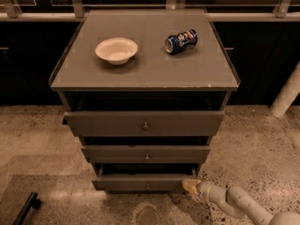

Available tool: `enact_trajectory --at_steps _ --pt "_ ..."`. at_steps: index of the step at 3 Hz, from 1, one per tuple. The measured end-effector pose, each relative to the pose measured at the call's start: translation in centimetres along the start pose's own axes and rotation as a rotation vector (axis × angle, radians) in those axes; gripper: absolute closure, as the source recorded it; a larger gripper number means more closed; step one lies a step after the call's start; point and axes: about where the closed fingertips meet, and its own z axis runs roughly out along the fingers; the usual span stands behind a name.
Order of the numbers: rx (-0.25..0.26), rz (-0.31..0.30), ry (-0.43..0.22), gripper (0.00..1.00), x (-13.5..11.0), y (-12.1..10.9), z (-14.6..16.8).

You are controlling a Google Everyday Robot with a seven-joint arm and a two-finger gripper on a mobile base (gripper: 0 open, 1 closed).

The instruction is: Close bottom drawer

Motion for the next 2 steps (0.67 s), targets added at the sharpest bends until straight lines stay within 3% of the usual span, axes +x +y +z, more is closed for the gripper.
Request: enact_trajectory --at_steps 2 --pt "0.023 0.023 0.007 1.0 -1.5 -2.4 1.6"
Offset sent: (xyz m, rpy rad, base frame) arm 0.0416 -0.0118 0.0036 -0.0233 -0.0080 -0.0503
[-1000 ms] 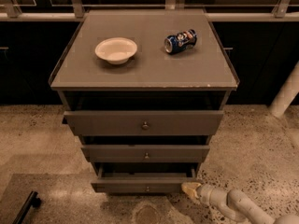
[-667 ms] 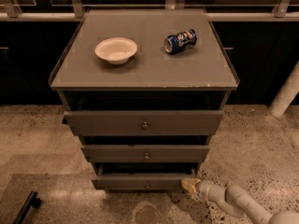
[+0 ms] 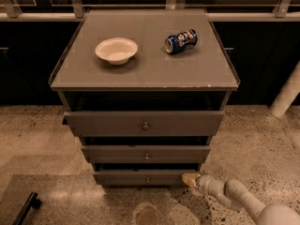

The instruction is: Close bottom drawer

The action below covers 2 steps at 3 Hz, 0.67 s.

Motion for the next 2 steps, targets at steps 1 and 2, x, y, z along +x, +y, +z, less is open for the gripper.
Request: enact_trajectory --at_steps 1,2 --pt "0.0 0.0 0.0 1.0 0.0 0.0 0.0" --pt "0.012 -0.017 -0.016 1.0 -1.3 0.1 0.3"
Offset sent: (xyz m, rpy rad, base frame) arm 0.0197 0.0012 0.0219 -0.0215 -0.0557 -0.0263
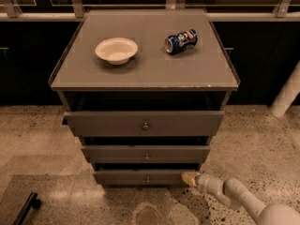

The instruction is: Close bottom drawer

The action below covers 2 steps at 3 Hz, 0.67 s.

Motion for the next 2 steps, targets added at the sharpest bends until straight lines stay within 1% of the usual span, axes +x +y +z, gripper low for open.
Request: enact_trajectory --at_steps 1,2 --pt "0.013 -0.014 -0.029 1.0 -1.99 -0.35 0.42" --pt "-0.004 0.013 -0.05 1.0 -2.46 -0.79 1.07"
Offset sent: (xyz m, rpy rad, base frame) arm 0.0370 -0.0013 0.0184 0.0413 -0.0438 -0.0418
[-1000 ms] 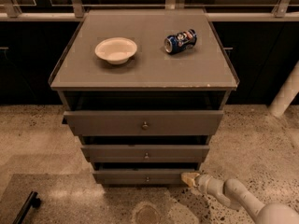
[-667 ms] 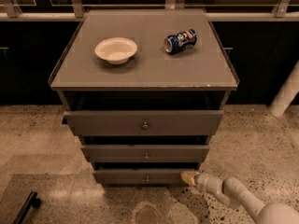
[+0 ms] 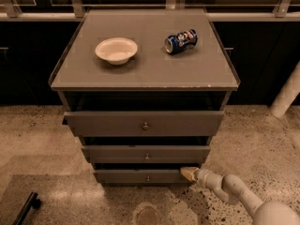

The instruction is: Close bottom drawer

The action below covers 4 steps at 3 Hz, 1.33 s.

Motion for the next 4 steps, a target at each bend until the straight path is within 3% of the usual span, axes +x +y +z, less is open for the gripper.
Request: enact_trajectory --at_steps 1,3,4 --pt "0.0 0.0 0.0 1.0 0.0 0.0 0.0" --pt "0.042 -0.088 -0.108 1.0 -4.4 0.9 -1.8" --pt "0.041 -0.091 -0.114 1.0 -4.5 1.0 -1.9"
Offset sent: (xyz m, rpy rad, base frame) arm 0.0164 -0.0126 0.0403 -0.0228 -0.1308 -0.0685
